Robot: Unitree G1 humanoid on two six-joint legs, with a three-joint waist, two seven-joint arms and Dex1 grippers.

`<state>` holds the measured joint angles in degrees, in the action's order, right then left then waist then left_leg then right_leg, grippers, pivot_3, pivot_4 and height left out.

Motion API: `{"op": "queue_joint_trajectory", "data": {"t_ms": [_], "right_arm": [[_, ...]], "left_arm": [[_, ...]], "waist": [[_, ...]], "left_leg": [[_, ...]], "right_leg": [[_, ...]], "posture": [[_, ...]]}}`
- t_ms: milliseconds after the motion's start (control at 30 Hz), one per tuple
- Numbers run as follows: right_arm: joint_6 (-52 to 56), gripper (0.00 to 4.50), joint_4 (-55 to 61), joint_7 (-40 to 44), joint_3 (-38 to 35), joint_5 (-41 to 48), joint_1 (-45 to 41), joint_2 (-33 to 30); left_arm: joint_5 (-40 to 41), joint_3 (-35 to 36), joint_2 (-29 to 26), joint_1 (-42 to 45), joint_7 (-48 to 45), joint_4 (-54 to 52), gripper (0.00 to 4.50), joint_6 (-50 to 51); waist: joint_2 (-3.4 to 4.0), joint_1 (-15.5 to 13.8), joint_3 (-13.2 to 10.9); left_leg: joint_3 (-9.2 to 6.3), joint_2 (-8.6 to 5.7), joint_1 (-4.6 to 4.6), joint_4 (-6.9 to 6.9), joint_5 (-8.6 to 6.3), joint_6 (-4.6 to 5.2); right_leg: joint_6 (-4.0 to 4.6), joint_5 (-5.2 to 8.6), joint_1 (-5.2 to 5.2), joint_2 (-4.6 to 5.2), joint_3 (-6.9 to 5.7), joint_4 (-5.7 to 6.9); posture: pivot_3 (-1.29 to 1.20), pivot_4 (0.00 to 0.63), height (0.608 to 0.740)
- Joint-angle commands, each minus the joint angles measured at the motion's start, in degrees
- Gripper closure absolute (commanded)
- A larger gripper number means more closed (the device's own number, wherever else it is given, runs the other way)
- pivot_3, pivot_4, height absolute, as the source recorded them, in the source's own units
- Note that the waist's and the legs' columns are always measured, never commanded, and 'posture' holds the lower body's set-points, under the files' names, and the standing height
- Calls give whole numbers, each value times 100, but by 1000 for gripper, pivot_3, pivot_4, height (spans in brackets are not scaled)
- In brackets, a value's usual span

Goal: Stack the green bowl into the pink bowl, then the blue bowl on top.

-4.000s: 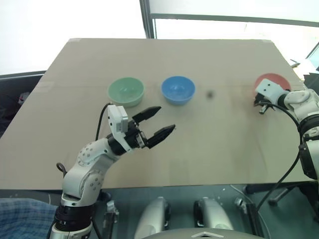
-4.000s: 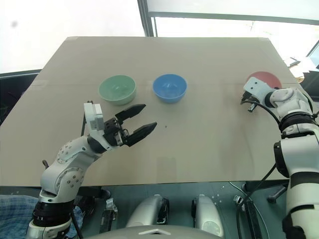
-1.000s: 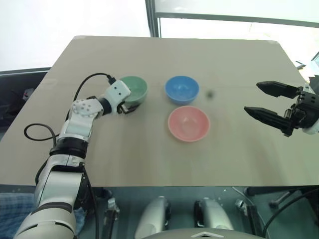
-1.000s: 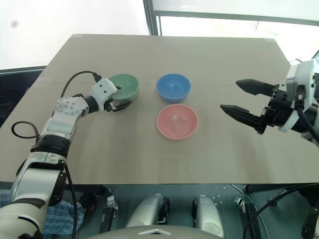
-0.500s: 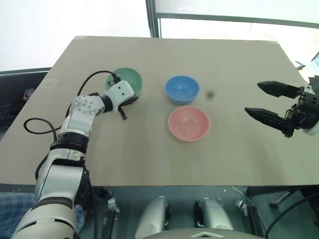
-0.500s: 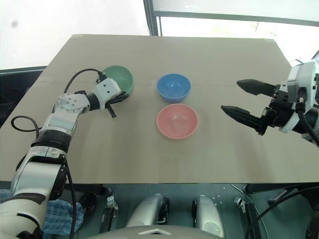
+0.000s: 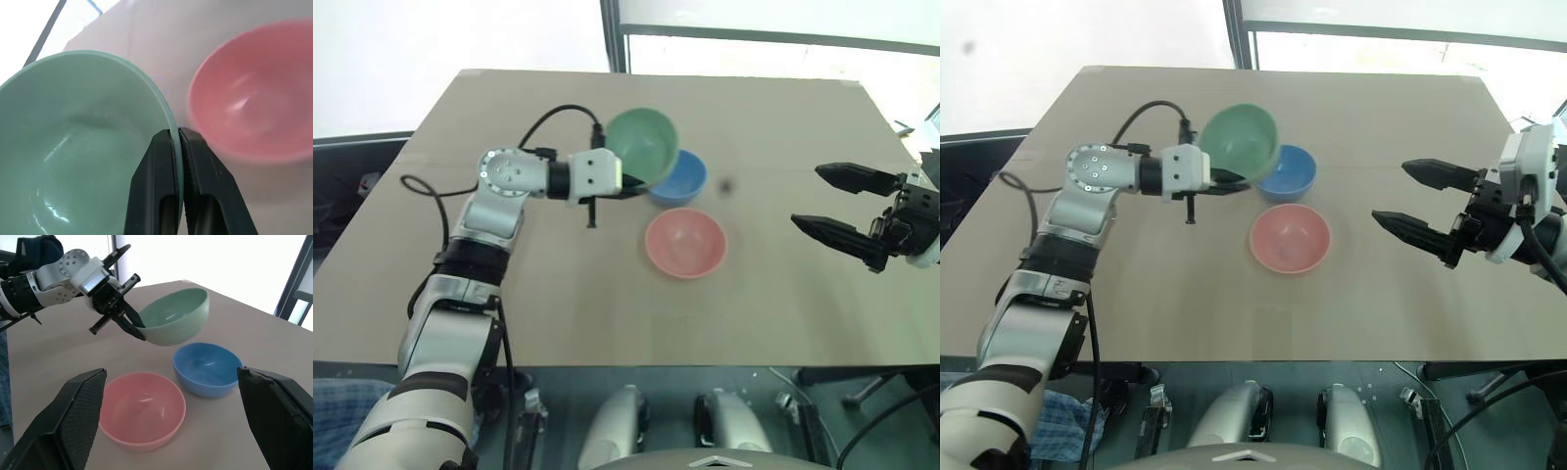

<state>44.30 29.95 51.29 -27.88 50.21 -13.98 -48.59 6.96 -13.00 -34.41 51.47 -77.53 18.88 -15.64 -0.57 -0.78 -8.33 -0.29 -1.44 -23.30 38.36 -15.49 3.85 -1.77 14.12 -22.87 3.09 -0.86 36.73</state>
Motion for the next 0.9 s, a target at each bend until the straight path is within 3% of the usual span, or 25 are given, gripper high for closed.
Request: {"op": "queue_joint_trajectory", "data": {"t_ms": [33, 200, 267, 300, 333, 400, 533, 700, 900], "right_arm": [[-143, 0, 93, -61, -91, 102, 15, -89], [-154, 0, 155, -131, -134, 133, 94, -84], [-155, 0, 189, -163, -158, 152, 139, -88], [-155, 0, 206, -177, -172, 159, 164, -90], [-158, 0, 217, -183, -185, 164, 182, -93], [-174, 0, 228, -201, -198, 182, 213, -109], [-214, 0, 209, -219, -195, 200, 222, -144], [-250, 0, 162, -191, -196, 216, 238, -181], [-316, 0, 109, -184, -139, 214, 227, -201]], "left_arm": [[310, -218, -34, -84, -564, -799, 4458, -82], [547, -388, 9, -260, -1106, -943, 4458, -218], [612, -386, 23, -304, -1151, -980, 3745, -109], [623, -382, 24, -314, -1158, -987, 3722, -92], [634, -372, 29, -312, -1165, -975, 3048, -98], [669, -355, 40, -307, -1197, -949, 2738, -136], [895, -186, 168, -277, -1096, -876, 1385, -126], [722, 82, 236, 103, -798, -193, 1385, -377], [-917, -139, 199, 1087, 547, 2335, 1385, -2051]], "waist": [[2, 7, 1], [2, -1, 1], [2, -1, 1], [2, -1, 1], [1, -7, 1], [1, -7, 1], [1, -8, 1], [0, -5, 0], [-3, -10, -2]], "left_leg": [[1, 0, 1, 0, 0, 0], [3, 2, 30, 1, -11, 22], [3, 2, 30, 5, -11, 23], [3, 2, 30, 7, -12, 24], [3, 2, 30, 8, -12, 24], [4, 1, 29, 10, -12, 25], [5, 1, 29, 12, -12, 25], [4, 2, 32, 15, -12, 25], [6, 0, 39, 18, -13, 27]], "right_leg": [[0, 0, 0, -1, 0, 1], [-1, 1, 24, -9, 1, 9], [-1, 1, 26, -11, 1, 10], [-1, 1, 26, -11, 1, 11], [-1, 1, 27, -11, 1, 11], [-3, 1, 29, -15, 0, 11], [-3, 1, 29, -17, 1, 11], [-4, 1, 30, -20, 1, 14], [-6, 1, 39, -27, 1, 18]], "posture": [[0, 150, 740], [0, 150, 740], [0, 150, 740], [0, 150, 740], [0, 150, 740], [0, 150, 740], [0, 150, 740], [0, 150, 740], [0, 150, 740]]}}
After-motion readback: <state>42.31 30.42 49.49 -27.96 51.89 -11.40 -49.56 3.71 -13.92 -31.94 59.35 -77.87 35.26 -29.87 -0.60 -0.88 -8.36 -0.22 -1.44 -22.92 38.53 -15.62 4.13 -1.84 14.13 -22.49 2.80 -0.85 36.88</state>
